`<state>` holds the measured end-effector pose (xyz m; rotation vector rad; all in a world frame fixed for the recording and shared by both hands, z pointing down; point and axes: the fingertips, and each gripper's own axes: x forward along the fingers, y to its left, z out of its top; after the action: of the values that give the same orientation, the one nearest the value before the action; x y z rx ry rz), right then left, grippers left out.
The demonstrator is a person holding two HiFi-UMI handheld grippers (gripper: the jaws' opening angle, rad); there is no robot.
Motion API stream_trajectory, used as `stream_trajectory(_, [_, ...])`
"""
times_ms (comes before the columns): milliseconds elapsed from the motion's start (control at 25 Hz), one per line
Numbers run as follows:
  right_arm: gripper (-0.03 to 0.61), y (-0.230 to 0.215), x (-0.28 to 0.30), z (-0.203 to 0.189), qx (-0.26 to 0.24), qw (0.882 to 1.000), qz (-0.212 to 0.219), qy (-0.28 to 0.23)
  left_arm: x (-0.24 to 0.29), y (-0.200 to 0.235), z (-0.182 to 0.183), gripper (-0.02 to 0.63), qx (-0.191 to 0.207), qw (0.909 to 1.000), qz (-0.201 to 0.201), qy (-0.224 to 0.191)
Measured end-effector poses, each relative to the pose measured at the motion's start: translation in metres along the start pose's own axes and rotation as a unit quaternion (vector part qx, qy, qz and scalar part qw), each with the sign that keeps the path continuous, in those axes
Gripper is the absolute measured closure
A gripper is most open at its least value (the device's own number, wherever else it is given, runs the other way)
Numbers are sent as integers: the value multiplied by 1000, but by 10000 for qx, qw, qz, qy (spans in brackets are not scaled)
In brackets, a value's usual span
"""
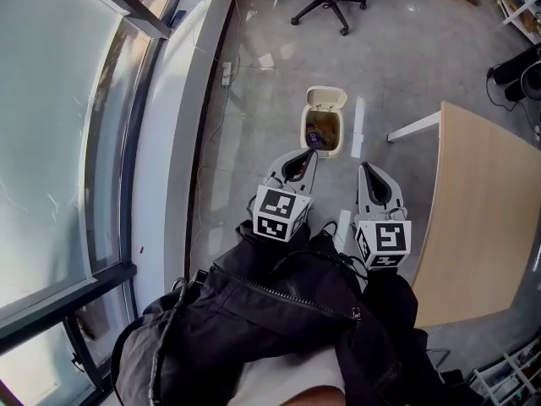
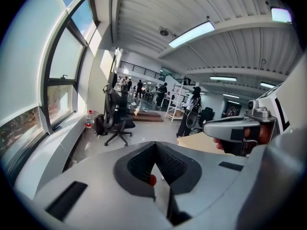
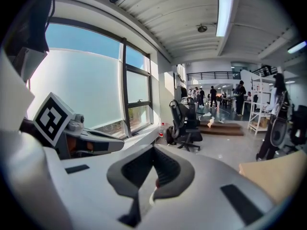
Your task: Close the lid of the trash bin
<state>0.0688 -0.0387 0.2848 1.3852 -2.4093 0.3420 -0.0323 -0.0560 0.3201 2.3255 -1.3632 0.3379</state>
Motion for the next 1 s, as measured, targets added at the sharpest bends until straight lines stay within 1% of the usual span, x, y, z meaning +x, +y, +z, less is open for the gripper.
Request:
stream_trajectory(160, [575,-14,5,-18,130,9999,97,48,14,-9,-12,618,77,9999,82,106])
stream_trajectory(280, [575,-26,20,-29,92,9996,257,63,32,-8,-17,618,113,9995,281,-21])
stream_trajectory(360, [575,-26,29,-42,92,9989,413,193,36,-7,-33,618,28,9989,450,85])
stream_trajectory(520, [575,-28,47,-75,165,9971,555,498,51,-3,-77,618,-276,9967,641,424])
stream_trajectory(640, [575,-30,66,-108,225,9946,629,796,67,3,-111,618,-561,9939,698,644])
stream_trajectory(720, [574,-29,79,-132,265,9921,687,1018,78,9,-137,618,-682,9913,720,863])
stream_trajectory(880, [574,-29,105,-183,298,9863,800,1414,98,24,-197,618,-965,9829,783,1358])
stream_trajectory(1000, [575,-31,125,-223,290,9812,874,1697,113,35,-241,618,-1137,9761,821,1657])
